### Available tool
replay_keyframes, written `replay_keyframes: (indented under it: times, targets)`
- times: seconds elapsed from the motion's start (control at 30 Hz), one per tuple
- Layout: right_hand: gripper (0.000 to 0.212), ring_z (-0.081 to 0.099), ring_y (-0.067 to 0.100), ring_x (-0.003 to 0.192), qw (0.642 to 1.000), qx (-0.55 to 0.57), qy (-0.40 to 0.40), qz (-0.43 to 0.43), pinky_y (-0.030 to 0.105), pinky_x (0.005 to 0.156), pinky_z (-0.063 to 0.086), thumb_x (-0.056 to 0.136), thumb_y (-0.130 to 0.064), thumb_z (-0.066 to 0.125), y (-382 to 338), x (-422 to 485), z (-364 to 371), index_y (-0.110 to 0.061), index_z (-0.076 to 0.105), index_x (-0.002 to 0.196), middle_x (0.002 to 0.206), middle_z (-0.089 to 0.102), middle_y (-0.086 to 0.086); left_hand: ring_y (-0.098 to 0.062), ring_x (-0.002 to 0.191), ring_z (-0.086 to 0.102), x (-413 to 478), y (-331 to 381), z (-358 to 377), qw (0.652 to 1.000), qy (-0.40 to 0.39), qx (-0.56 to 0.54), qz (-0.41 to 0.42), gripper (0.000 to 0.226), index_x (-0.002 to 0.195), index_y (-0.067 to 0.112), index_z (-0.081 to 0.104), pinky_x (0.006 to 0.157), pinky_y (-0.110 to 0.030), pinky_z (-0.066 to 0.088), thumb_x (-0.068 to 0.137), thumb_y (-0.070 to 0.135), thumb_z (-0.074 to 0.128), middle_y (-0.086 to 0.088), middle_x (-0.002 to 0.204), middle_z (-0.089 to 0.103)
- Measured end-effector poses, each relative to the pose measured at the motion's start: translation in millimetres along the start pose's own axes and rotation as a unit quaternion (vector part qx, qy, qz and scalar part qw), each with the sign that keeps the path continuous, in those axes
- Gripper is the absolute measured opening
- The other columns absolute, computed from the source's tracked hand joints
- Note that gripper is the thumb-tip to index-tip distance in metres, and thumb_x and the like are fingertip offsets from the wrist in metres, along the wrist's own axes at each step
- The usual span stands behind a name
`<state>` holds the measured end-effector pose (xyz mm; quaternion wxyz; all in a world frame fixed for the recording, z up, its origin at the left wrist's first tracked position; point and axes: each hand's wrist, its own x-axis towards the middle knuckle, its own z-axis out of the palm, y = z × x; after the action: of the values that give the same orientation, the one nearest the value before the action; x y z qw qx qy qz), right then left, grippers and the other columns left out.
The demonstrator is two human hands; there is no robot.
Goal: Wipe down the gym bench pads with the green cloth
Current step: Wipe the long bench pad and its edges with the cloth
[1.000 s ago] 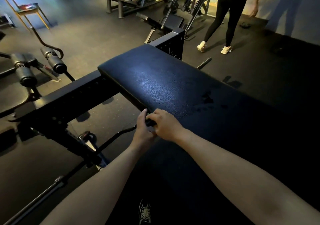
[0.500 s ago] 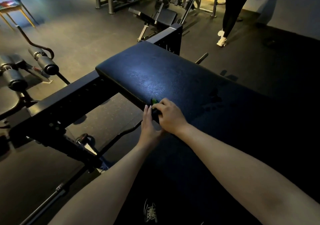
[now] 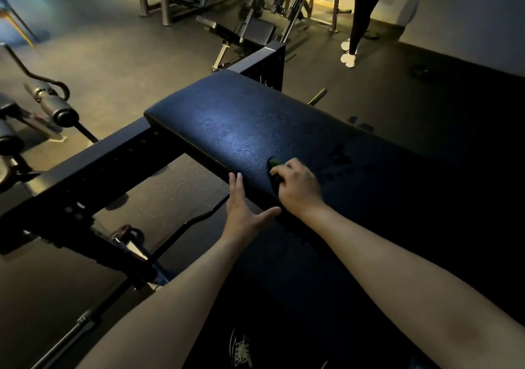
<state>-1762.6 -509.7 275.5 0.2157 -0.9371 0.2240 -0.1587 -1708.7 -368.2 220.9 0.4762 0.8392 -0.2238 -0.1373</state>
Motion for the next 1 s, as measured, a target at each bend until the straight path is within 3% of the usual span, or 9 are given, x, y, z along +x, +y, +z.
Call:
replay_keyframes:
  times: [0.27, 0.37, 0.43, 0.5, 0.6, 0.67, 0.73, 0.83, 1.0]
  targets:
    - [0.034, 0.064, 0.024, 0.095, 0.984, 0.036, -0.131, -0.119, 0.036, 0.086, 0.051, 0.082, -0.010, 0.056, -16, -38, -8, -0.028, 0.077, 0.103, 0.105, 0.065, -0.001, -0.017, 0.154, 0.005, 0, -1, -4, 0.999, -0.048, 0.008, -0.011, 0.118, 0.160, 0.012, 0.005, 0.118, -0.020, 0.007, 0.073, 0.010, 0.085, -0.007, 0.168, -0.006]
    - [0.036, 0.063, 0.025, 0.096, 0.975, 0.052, -0.175, -0.130, 0.036, 0.089, 0.050, 0.080, -0.014, 0.057, -12, -38, -19, -0.028, 0.075, 0.108, 0.105, 0.064, 0.000, -0.025, 0.146, 0.036, -16, 5, 3, 0.993, -0.072, -0.085, -0.047, 0.129, 0.160, 0.021, -0.002, 0.118, -0.032, 0.030, 0.069, 0.011, 0.088, -0.013, 0.162, 0.027]
    - [0.039, 0.061, 0.026, 0.099, 0.982, 0.107, -0.132, -0.080, 0.038, 0.093, 0.049, 0.079, -0.012, 0.058, -5, -28, -23, -0.025, 0.072, 0.113, 0.104, 0.060, 0.004, -0.001, 0.126, 0.055, -29, 8, 10, 0.987, -0.040, -0.142, -0.056, 0.127, 0.159, 0.025, -0.003, 0.108, -0.031, 0.044, 0.072, 0.015, 0.089, 0.013, 0.147, 0.045]
    - [0.043, 0.058, 0.025, 0.108, 0.981, 0.148, -0.120, -0.047, 0.039, 0.100, 0.046, 0.085, -0.016, 0.060, -2, -23, -25, -0.026, 0.065, 0.126, 0.112, 0.059, 0.006, 0.019, 0.114, 0.050, -44, 18, 18, 0.991, 0.028, -0.129, -0.014, 0.115, 0.159, 0.028, 0.003, 0.099, -0.020, 0.046, 0.079, 0.019, 0.085, 0.036, 0.134, 0.036]
    - [0.049, 0.055, 0.017, 0.121, 0.953, 0.190, -0.218, -0.089, 0.034, 0.106, 0.042, 0.093, -0.027, 0.054, -3, -29, -31, -0.033, 0.051, 0.142, 0.130, 0.062, 0.001, -0.012, 0.137, 0.045, -58, 31, 31, 0.988, 0.108, -0.084, 0.071, 0.101, 0.158, 0.022, 0.013, 0.109, -0.034, 0.044, 0.082, 0.026, 0.080, 0.001, 0.154, 0.031]
    - [0.053, 0.054, 0.014, 0.125, 0.941, 0.200, -0.244, -0.121, 0.031, 0.108, 0.041, 0.093, -0.022, 0.052, 3, -33, -36, -0.031, 0.046, 0.145, 0.137, 0.061, -0.002, -0.007, 0.141, 0.037, -59, 38, 41, 0.985, 0.135, -0.052, 0.097, 0.089, 0.155, 0.005, 0.020, 0.115, -0.029, 0.037, 0.084, 0.011, 0.074, -0.012, 0.153, 0.031]
    - [0.051, 0.057, 0.019, 0.121, 0.953, 0.178, -0.183, -0.164, 0.035, 0.104, 0.044, 0.090, -0.012, 0.051, 19, -38, -37, -0.020, 0.054, 0.140, 0.132, 0.063, 0.002, 0.003, 0.126, 0.044, -58, 47, 50, 0.980, 0.178, -0.057, 0.061, 0.070, 0.148, 0.001, 0.035, 0.110, -0.027, 0.038, 0.086, -0.002, 0.067, -0.010, 0.142, 0.043]
    - [0.043, 0.059, 0.028, 0.106, 0.981, 0.075, -0.022, -0.179, 0.042, 0.093, 0.049, 0.080, -0.013, 0.048, 51, -44, -32, -0.013, 0.067, 0.118, 0.115, 0.067, 0.003, -0.023, 0.121, 0.053, -49, 46, 53, 0.962, 0.246, -0.102, -0.054, 0.051, 0.138, 0.010, 0.046, 0.108, -0.044, 0.042, 0.090, 0.011, 0.065, -0.014, 0.132, 0.054]
    - [0.028, 0.053, 0.026, 0.101, 0.985, 0.014, -0.034, -0.166, 0.037, 0.090, 0.039, 0.079, -0.020, 0.050, 68, -43, -26, -0.018, 0.069, 0.099, 0.103, 0.062, 0.000, -0.033, 0.118, 0.058, -15, 38, 48, 0.911, 0.246, -0.255, -0.212, 0.054, 0.139, 0.028, 0.040, 0.102, -0.054, 0.049, 0.090, 0.047, 0.056, -0.014, 0.134, 0.054]
